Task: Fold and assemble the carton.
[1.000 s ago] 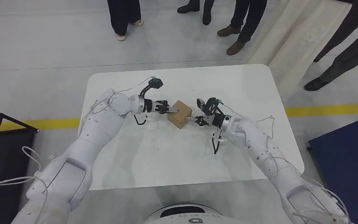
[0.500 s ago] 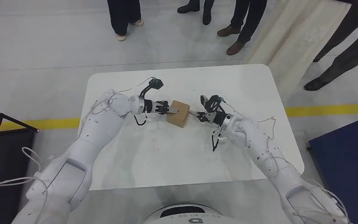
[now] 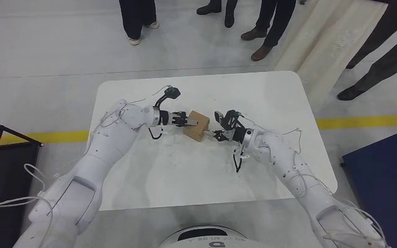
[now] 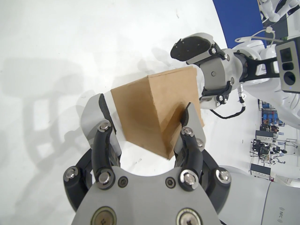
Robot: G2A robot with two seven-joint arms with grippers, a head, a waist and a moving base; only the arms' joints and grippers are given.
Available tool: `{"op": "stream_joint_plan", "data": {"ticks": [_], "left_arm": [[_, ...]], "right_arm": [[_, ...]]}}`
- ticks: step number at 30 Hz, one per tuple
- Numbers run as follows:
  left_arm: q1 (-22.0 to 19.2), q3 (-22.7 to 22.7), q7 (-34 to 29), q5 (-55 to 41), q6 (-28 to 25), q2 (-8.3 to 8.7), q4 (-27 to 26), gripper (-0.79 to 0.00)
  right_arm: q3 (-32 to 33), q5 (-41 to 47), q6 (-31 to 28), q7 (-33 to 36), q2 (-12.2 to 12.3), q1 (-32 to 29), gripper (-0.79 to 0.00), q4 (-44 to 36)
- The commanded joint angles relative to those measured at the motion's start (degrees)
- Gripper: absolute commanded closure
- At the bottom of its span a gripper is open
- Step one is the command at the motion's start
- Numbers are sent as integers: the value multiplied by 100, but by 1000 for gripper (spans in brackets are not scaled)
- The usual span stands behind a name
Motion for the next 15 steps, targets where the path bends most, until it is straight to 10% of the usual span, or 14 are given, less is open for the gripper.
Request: {"op": "stream_joint_plan", "data": {"ticks": [1, 15], "left_arm": [[5, -5, 4, -7, 5, 1, 1, -566], [34, -309, -238, -775, -184, 64, 115, -785]], "right_arm": [[21, -32, -77, -20, 16, -15, -613, -27], [323, -75, -76, -282, 124, -242, -542, -404]]}}
